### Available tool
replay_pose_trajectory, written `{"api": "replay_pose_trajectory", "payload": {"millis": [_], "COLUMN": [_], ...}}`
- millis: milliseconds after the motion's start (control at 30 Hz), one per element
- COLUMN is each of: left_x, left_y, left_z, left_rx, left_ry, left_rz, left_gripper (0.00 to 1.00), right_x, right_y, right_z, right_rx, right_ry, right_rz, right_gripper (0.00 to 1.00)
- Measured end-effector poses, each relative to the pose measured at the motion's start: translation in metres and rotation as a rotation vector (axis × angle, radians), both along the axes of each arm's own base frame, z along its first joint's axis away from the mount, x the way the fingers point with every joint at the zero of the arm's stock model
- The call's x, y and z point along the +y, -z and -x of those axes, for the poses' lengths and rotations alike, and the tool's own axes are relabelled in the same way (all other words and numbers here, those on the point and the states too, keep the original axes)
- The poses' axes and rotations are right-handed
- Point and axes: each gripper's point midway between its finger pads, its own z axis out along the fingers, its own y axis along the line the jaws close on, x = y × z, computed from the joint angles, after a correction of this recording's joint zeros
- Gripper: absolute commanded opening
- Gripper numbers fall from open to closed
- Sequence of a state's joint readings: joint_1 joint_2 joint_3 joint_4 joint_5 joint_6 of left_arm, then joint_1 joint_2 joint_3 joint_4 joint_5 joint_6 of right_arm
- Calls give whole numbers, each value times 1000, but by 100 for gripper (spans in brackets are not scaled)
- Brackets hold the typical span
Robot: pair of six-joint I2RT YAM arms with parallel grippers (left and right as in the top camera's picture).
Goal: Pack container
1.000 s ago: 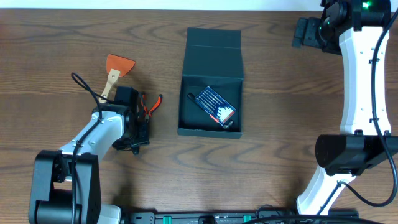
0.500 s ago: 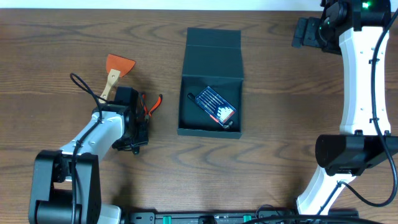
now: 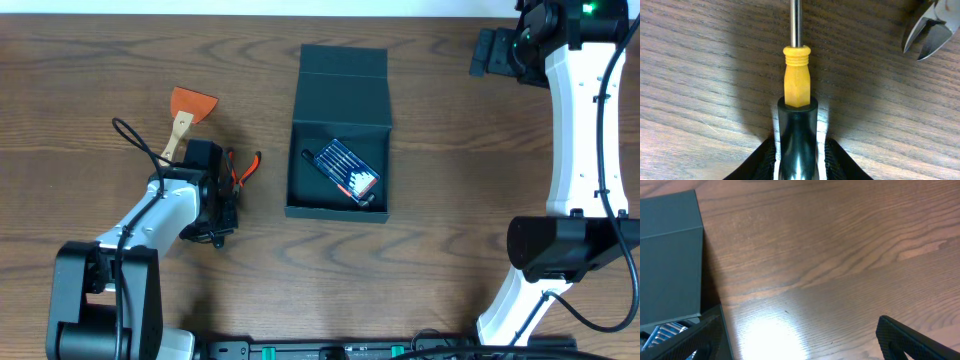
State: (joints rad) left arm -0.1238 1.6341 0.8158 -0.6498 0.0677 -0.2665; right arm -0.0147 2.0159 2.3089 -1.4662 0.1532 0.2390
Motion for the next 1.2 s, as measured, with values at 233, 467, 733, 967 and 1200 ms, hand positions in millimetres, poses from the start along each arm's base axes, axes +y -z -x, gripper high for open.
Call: {"api": "replay_pose_trajectory", "payload": {"millis": [233, 467, 733, 967, 1200], "left_x": [0, 0, 0, 0, 1], "left_y": [0, 0, 0, -1, -5], "left_z": [0, 0, 0, 6, 10], "left_rx": [0, 0, 0, 23, 30], "left_ry": [1, 0, 0, 0, 2], "left_rz": [0, 1, 1, 0, -5], "left_gripper": [22, 19, 19, 19, 19], "right_x": [0, 0, 0, 0, 0], "right_y": [0, 0, 0, 0, 0], "right_z": [0, 0, 0, 0, 0], "right_rx": [0, 0, 0, 0, 0], "right_ry": [0, 0, 0, 0, 0], "right_rz": [0, 0, 0, 0, 0], "right_gripper": [99, 99, 99, 99, 99]}}
